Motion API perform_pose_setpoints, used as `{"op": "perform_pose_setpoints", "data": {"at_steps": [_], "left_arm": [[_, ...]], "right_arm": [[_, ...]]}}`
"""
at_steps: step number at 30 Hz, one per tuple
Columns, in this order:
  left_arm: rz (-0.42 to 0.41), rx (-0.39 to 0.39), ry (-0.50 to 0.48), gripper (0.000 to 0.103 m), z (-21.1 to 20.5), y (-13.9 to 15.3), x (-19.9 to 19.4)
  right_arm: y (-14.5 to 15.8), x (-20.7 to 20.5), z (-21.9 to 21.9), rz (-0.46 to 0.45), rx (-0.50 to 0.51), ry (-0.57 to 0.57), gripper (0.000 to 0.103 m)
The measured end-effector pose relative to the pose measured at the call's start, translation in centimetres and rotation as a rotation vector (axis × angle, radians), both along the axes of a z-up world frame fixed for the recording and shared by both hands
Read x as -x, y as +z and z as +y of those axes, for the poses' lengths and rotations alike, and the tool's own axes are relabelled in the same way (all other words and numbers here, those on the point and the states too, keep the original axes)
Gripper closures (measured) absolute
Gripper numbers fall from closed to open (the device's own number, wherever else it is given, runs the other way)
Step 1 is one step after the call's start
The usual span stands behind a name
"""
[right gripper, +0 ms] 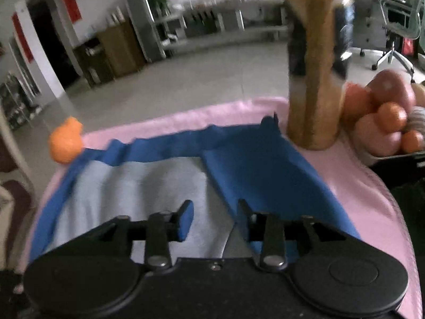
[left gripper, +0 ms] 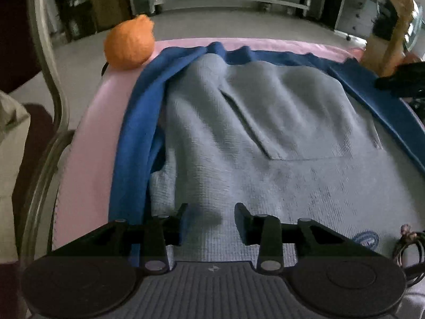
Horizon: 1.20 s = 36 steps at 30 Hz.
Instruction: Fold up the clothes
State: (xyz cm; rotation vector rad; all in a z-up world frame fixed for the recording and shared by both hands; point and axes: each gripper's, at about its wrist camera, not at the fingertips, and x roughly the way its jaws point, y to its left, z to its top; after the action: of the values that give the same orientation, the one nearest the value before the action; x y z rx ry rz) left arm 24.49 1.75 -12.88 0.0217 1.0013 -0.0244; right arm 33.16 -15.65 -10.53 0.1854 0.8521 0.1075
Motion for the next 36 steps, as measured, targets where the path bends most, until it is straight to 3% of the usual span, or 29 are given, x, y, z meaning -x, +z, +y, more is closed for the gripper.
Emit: {"op": "perform_pose_setpoints", "data": {"at_steps": [3, 9, 10, 11, 12, 14, 16, 23, 25, 32, 36], "left_arm": [[0.009, 0.051, 0.039, 0.062, 0.6, 0.3, -0.4], [0.005, 0.036, 0.008, 0.061, -0.4, 0.1, -0.6], [0.003, 0.028, 0.0, 0.061, -0.6, 0.0, -0.6], [0.0, 0.02, -0.008, 0.061, -0.8, 0.0, -0.6], [-0.008, 0.014, -0.012, 0.061, -0.9, 0.1, -0.5], [-0.033, 0.003, -0.024, 0.061, -1.1, 0.4, 0.1], [-0.06, -0.008, -0.044, 0.061, -1.4, 0.7, 0.8], [-0.139, 0.053, -0.074, 0.061, -5.0, 3.7, 5.0], [-0.159, 0.084, -0.087, 0.061, -7.0, 4.7, 6.3], [-0.151, 0.089, -0.174, 0.061, -15.0, 5.9, 8.8], [-0.13, 0.062, -0.231, 0.061, -18.7, 5.4, 9.3]], "right_arm": [[-2.0, -3.2, 1.5, 0.02, 0.06, 0.004, 0.061], [-5.4, -6.2, 5.0, 0.049, 0.278, 0.081, 0.065], [-5.8, -6.1, 5.5, 0.035, 0.321, 0.094, 0.072], [-5.7, -5.6, 6.0, 0.005, 0.364, 0.09, 0.102], [-5.4, -5.1, 6.2, -0.03, 0.396, 0.078, 0.101], [-3.6, -3.2, 5.1, -0.127, 0.375, -0.007, 0.102], [-0.8, -0.7, 2.1, -0.197, 0.281, -0.089, 0.102], [7.5, 10.5, -14.4, -0.374, -0.082, -0.296, 0.102], [8.8, 12.9, -18.9, -0.416, -0.125, -0.361, 0.102], [6.9, 17.3, -31.5, -0.423, -0.217, -0.588, 0.102], [5.5, 17.8, -35.1, -0.411, -0.129, -0.693, 0.102]]}}
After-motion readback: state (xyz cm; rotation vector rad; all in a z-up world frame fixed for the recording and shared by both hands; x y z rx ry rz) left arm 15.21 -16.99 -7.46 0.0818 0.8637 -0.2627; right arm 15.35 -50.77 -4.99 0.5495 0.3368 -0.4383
